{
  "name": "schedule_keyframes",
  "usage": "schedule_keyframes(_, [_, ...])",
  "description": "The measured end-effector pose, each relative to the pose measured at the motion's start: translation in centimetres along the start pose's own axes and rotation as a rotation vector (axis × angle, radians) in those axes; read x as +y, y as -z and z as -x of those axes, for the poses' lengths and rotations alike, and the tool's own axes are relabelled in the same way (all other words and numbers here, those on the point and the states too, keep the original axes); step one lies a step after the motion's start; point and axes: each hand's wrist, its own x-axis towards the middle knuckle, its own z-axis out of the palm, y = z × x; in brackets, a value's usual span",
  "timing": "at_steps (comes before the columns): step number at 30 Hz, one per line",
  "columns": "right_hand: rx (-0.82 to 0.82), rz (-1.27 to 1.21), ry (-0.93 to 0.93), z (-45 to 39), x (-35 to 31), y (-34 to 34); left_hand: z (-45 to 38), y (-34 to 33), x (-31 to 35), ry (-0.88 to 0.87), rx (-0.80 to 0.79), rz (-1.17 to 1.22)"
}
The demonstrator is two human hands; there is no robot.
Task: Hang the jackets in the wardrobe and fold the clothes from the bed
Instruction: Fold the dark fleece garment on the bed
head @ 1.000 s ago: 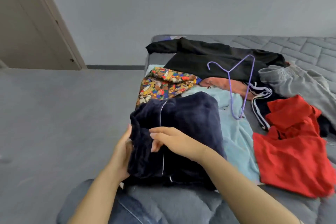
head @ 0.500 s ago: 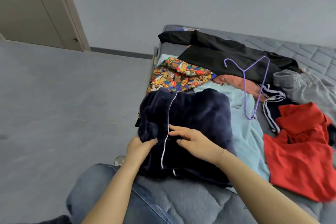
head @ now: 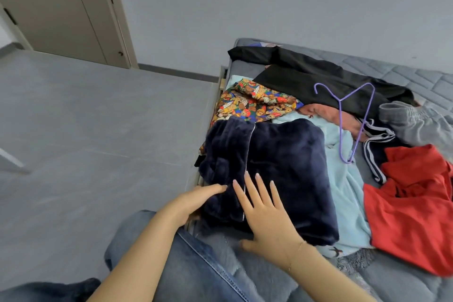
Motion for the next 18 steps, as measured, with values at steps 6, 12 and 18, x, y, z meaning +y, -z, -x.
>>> schedule_keyframes(6, [0.413,-0.177,-0.162,0.5,-0.6,-1.3,2.1,-1.8,2.0,-0.215,0.010,0.243])
schedule_keyframes(12, [0.666,-0.488,-0.216,-0.6,2.3,2.2,4.8,-3.1,5.1,-0.344,0.021,0.263])
schedule_keyframes(18, [0.707,-0.962,-0.404,-0.3,6.3,8.4,10.9,-1.2,6.6,-0.789,-0.026,0.259])
